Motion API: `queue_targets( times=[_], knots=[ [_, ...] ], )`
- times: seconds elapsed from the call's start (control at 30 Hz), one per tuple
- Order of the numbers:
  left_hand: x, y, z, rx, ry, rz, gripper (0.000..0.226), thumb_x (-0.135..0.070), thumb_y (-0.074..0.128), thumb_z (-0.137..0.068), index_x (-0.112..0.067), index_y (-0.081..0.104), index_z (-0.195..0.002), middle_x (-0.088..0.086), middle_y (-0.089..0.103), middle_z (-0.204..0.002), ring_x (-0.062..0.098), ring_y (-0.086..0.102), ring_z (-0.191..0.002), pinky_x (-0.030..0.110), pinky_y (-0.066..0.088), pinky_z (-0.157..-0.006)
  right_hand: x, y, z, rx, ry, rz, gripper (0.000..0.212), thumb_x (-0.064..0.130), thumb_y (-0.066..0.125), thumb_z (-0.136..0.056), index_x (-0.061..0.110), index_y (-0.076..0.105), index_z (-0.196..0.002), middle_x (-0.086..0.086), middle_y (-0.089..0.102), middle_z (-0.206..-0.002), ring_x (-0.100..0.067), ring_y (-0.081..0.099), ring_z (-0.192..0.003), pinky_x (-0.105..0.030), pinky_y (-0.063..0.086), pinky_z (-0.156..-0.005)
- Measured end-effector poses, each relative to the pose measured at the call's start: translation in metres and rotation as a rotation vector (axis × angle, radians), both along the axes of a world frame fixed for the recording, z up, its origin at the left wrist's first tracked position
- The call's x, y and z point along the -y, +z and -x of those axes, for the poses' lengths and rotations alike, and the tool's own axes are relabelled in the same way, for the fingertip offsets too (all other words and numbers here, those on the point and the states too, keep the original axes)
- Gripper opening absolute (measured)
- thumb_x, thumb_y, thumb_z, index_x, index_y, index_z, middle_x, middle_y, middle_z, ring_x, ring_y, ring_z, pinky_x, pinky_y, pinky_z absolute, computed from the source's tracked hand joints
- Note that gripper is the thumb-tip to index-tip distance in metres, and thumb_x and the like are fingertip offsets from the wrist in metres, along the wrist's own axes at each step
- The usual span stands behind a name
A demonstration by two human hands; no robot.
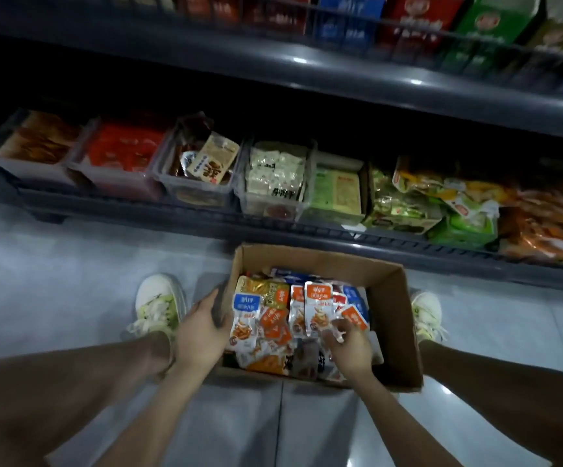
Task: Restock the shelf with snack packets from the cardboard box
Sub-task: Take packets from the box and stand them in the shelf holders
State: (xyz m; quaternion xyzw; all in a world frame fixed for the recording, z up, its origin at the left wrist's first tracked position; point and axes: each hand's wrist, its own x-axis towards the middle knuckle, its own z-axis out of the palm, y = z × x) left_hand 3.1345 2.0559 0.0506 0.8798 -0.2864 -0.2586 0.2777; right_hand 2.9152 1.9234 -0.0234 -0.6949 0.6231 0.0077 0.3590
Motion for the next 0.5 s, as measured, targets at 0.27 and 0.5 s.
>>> queue_targets(
  times=[0.27, 0.5],
  knots=[
    [0.023, -0.048, 0.016, 0.043, 0.064, -0.075, 0.065, -0.022, 0.059, -0.090, -0.011, 0.030, -0.148, 0.020, 0.061, -0.120, 0.039, 0.061, -0.099, 0.040, 0.048, -0.078, 0.025, -0.056, -0.002, -0.021, -0.174, -0.015, 0.061, 0.064, 0.065, -0.074, 0.017, 0.056, -0.112, -0.004, 0.064, -0.106, -0.025, 0.061, -0.098, -0.038, 0.052, -0.083],
    [0.017, -0.062, 0.016, 0.067, 0.008, -0.035, 0.050, -0.020, 0.058, -0.087, -0.011, 0.046, -0.135, 0.011, 0.053, -0.126, 0.031, 0.057, -0.107, 0.044, 0.049, -0.087, 0.025, -0.072, -0.025, -0.176, -0.184, 0.071, 0.049, 0.031, 0.071, -0.080, 0.010, 0.054, -0.121, -0.011, 0.061, -0.119, -0.029, 0.056, -0.111, -0.038, 0.045, -0.094]
  ],
)
